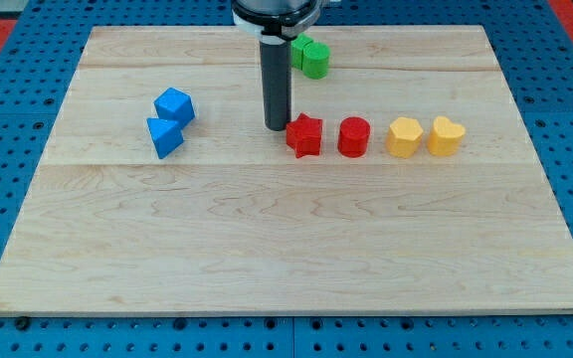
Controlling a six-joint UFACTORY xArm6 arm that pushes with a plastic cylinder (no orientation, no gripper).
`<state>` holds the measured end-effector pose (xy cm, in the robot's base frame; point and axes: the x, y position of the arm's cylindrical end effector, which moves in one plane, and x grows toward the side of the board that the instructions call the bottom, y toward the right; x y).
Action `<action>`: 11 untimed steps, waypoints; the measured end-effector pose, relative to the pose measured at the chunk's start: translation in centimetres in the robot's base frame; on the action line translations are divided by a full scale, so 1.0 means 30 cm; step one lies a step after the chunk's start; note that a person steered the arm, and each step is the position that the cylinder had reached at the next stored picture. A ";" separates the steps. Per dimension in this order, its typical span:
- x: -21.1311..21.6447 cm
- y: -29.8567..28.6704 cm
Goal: Slide green circle above the red star
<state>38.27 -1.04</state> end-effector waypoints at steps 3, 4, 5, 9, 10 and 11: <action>0.000 0.066; -0.026 0.062; -0.130 0.065; -0.534 0.154; -0.536 0.126; -0.563 0.012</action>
<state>21.38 -0.68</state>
